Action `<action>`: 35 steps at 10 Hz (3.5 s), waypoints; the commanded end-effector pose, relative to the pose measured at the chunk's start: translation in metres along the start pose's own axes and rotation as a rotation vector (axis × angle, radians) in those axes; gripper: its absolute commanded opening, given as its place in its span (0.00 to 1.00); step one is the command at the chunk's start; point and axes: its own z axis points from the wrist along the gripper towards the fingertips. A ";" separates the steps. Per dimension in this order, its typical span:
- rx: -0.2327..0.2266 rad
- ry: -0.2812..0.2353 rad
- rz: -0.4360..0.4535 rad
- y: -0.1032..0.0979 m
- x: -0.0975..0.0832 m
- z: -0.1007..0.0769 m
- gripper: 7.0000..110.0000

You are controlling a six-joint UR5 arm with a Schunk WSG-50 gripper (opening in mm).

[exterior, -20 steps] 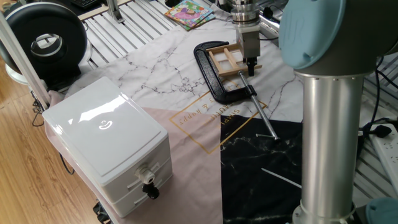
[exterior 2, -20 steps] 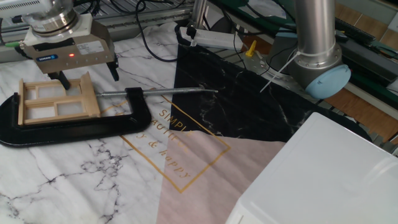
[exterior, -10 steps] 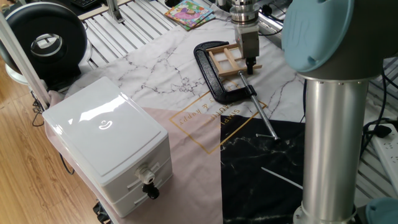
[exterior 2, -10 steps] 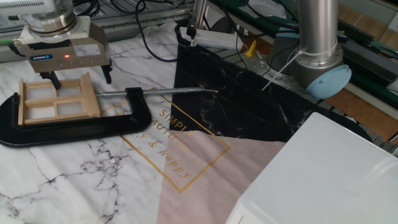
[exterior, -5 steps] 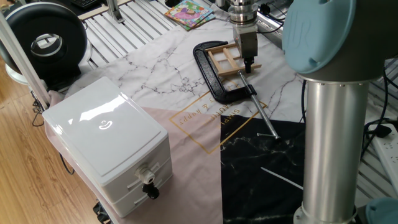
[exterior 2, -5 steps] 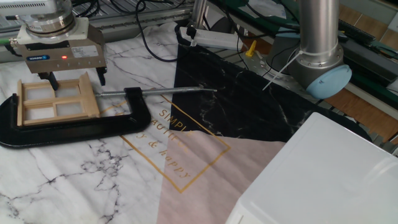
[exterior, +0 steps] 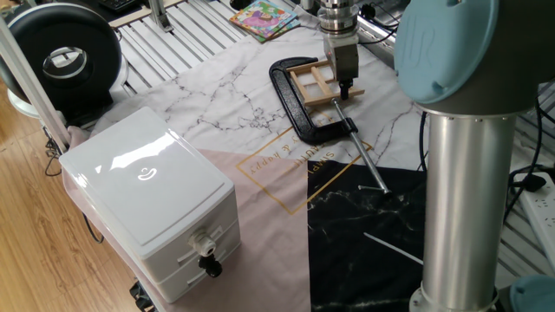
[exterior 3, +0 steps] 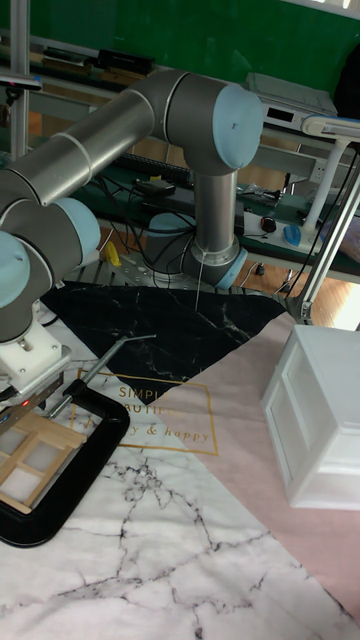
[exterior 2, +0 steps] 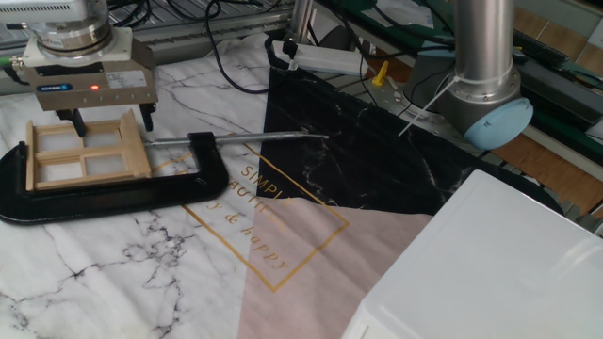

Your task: Close a sliding window

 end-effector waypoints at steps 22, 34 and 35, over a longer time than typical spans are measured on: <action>-0.011 -0.002 0.003 0.001 -0.014 0.000 0.79; 0.045 -0.279 0.254 -0.031 -0.084 -0.107 0.57; 0.162 -0.273 0.298 -0.065 -0.076 -0.106 0.57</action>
